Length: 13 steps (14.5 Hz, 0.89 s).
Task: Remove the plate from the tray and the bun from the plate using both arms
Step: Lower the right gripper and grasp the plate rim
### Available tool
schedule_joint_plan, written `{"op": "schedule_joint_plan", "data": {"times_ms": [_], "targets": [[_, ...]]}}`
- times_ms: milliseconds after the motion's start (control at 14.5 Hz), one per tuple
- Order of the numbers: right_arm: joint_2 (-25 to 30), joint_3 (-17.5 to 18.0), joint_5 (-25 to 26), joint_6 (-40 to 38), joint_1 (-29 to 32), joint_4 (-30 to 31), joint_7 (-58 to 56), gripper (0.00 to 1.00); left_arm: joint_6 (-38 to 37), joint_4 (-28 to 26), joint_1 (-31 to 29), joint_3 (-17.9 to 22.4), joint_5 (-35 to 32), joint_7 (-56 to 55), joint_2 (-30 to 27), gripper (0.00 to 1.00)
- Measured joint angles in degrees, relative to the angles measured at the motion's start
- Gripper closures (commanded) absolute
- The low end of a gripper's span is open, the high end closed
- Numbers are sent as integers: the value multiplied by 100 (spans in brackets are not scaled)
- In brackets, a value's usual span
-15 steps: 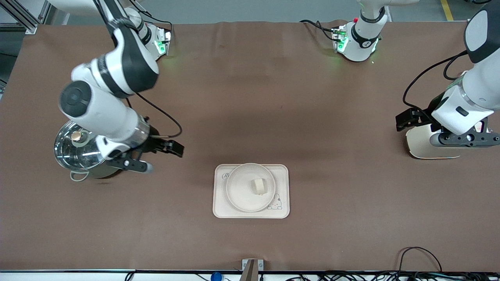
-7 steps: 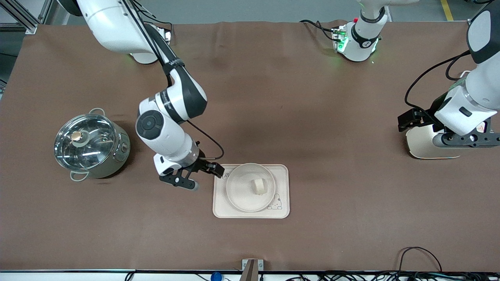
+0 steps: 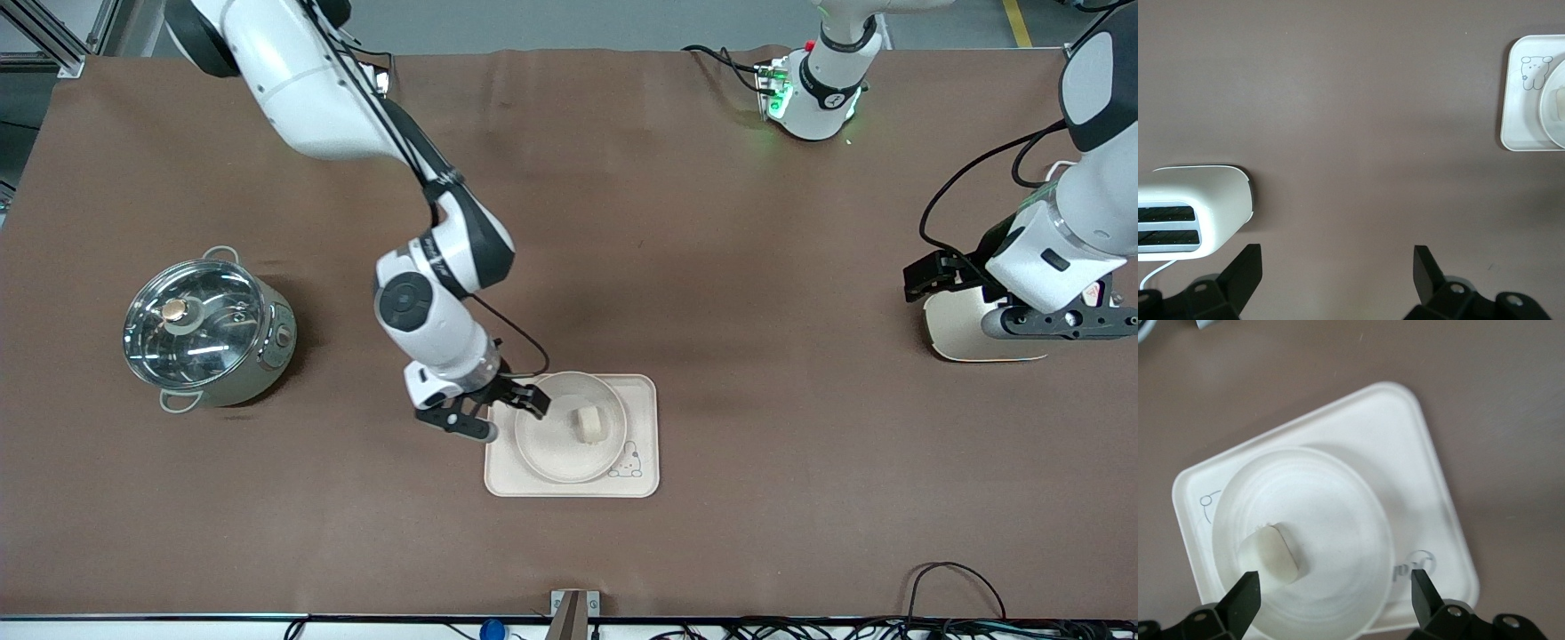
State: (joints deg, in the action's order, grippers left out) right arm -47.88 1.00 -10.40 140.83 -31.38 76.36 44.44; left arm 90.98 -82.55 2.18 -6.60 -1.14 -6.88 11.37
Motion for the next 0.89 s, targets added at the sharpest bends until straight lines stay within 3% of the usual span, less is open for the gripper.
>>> {"op": "schedule_joint_plan", "data": {"times_ms": [206, 481, 688, 894], "targets": [[-514, -23, 0, 140, -37, -344, 33, 4, 1, 2, 1, -2, 0, 5, 29, 0], [-601, -50, 0, 97, 101, -475, -194, 8, 1, 10, 3, -6, 0, 8, 29, 0], [-644, -48, 0, 40, 119, -472, -370, 25, 1, 13, 4, -11, 0, 8, 29, 0], [-761, -46, 0, 110, 114, -471, -412, 53, 1, 17, 10, -42, 0, 8, 29, 0]]}}
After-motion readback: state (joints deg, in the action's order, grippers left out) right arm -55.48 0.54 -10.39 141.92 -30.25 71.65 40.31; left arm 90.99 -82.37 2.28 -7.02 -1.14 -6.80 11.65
